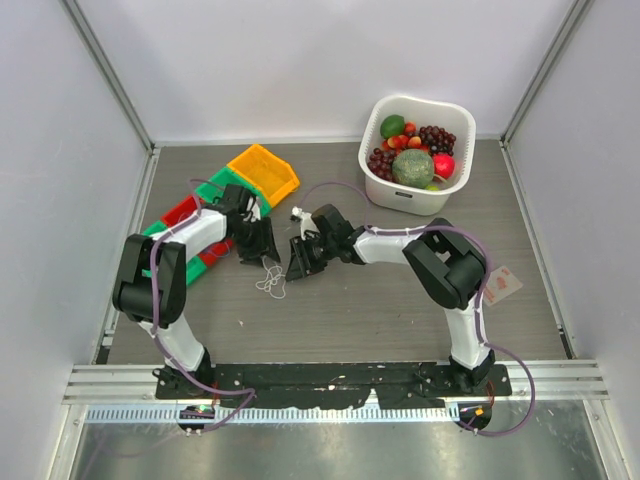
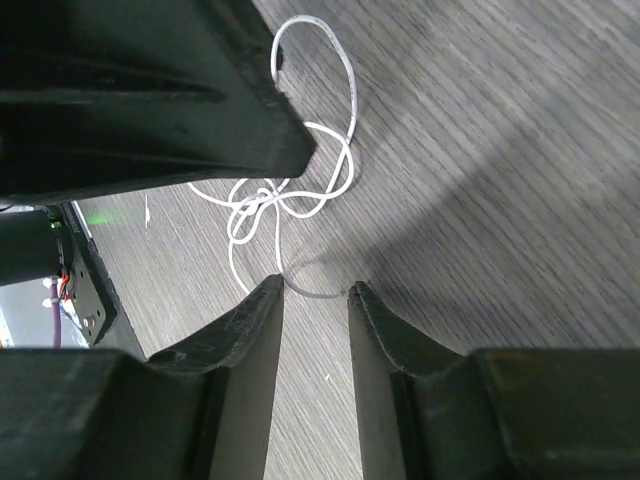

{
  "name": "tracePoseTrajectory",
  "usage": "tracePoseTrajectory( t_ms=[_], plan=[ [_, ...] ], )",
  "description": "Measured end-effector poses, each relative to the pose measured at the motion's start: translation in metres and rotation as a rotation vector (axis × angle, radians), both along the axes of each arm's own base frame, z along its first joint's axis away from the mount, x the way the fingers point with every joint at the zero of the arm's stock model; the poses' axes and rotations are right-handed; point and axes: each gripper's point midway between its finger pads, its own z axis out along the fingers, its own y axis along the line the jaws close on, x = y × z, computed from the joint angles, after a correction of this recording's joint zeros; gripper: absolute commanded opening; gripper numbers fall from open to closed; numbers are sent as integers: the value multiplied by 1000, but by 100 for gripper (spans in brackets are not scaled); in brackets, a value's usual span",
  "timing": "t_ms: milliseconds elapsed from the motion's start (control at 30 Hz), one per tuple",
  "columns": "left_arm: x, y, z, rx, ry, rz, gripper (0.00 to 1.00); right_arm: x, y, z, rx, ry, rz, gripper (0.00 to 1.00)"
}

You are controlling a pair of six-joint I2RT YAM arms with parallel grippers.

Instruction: Untangle the cables

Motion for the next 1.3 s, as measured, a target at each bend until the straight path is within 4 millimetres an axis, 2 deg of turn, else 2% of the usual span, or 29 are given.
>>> tracePoseTrajectory(
  t_ms=[100, 200, 267, 333, 367, 400, 433, 533, 633, 700, 833, 933, 1033, 1100, 1167, 1300],
  plan=[
    [-3, 3, 9, 8, -15, -9, 58, 1, 1, -1, 2, -3, 0, 36],
    [-5, 5, 36, 4, -86, -25, 57, -1, 3, -3, 5, -3, 7, 35],
    [-7, 6, 57, -1, -146, -35, 54, -3, 7, -3, 13, -8, 16, 31],
    [-10, 7, 74, -10, -196, -40, 46, -6, 10, -4, 15, -7, 24, 18],
    [-14, 8, 81, -15, -219, -42, 44, -8, 12, -5, 15, -5, 26, 8],
    [-18, 9, 87, -22, -241, -46, 43, -7, 13, -6, 13, -3, 21, 4],
    [-23, 9, 92, -31, -258, -51, 43, -6, 14, -6, 7, 1, 13, 1],
    [-43, 7, 98, -75, -293, -78, 43, -1, 17, -4, -16, 20, -26, 1],
    [-67, 1, 96, -122, -298, -122, 45, 2, 22, 5, -5, 75, -75, 1],
    [-80, -7, 92, -145, -305, -158, 50, -1, 21, 7, -14, 136, -109, 0],
    [-97, -26, 88, -168, -334, -243, 53, -11, 15, 10, -38, 274, -170, 1],
    [-100, -35, 85, -174, -351, -264, 38, -15, 14, 16, -40, 343, -201, 1],
    [-93, -33, 75, -139, -335, -243, 31, -15, 12, 20, -33, 383, -229, 1],
    [-90, -30, 60, -99, -298, -231, 27, -15, 11, 21, -33, 409, -246, 1],
    [-89, -25, 45, -47, -255, -217, 27, -16, 8, 19, -38, 438, -263, 1],
    [-85, -14, 30, 42, -238, -194, 39, -19, 6, 16, -48, 478, -286, 1]
  ],
)
